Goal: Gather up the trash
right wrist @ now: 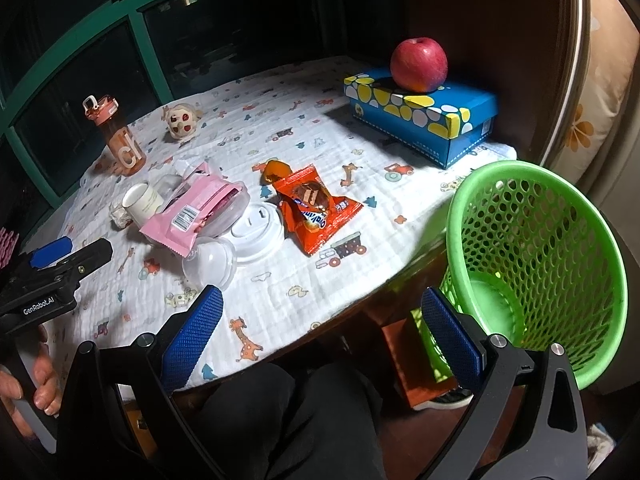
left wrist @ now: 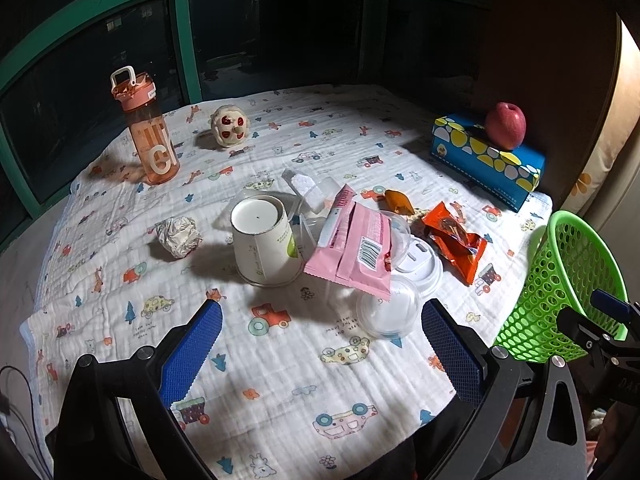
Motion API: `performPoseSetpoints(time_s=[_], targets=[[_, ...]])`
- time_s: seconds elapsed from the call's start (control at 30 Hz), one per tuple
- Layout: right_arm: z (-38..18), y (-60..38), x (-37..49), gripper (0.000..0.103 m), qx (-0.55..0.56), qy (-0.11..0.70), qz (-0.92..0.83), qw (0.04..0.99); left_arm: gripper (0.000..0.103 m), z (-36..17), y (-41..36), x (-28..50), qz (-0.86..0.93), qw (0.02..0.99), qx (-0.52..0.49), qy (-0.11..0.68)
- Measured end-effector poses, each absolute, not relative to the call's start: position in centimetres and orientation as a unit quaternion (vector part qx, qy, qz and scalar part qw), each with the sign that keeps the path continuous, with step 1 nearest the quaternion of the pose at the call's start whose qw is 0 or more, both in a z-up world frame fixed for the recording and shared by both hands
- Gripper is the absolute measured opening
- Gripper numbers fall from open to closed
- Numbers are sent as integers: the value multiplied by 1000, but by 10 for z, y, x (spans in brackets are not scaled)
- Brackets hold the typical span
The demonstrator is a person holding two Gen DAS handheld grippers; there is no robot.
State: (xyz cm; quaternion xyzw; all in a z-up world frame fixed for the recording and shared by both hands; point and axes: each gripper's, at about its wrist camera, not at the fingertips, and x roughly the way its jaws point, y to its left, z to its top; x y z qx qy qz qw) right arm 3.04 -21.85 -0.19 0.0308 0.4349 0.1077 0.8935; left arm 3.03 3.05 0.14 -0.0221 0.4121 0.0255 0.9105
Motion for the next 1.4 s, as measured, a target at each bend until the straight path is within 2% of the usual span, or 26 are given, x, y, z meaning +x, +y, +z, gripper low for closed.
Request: performPoseSetpoints(time_s=[0.5, 1.03, 1.17, 1.4], targets=[[-5, -207, 59, 98, 24, 439, 120, 890, 97, -2, 75, 57, 55, 905, -47, 418], [-17, -201, 96, 98, 26, 447, 131, 885, 95, -29, 99, 124, 47, 897, -29, 439], [-20, -206, 111, 98, 37, 455, 130, 880, 82, -37, 98, 135, 31, 893, -34, 448], [-34, -206, 138, 93, 30, 468, 135, 873, 74, -48, 96, 145, 7, 890, -38, 454]])
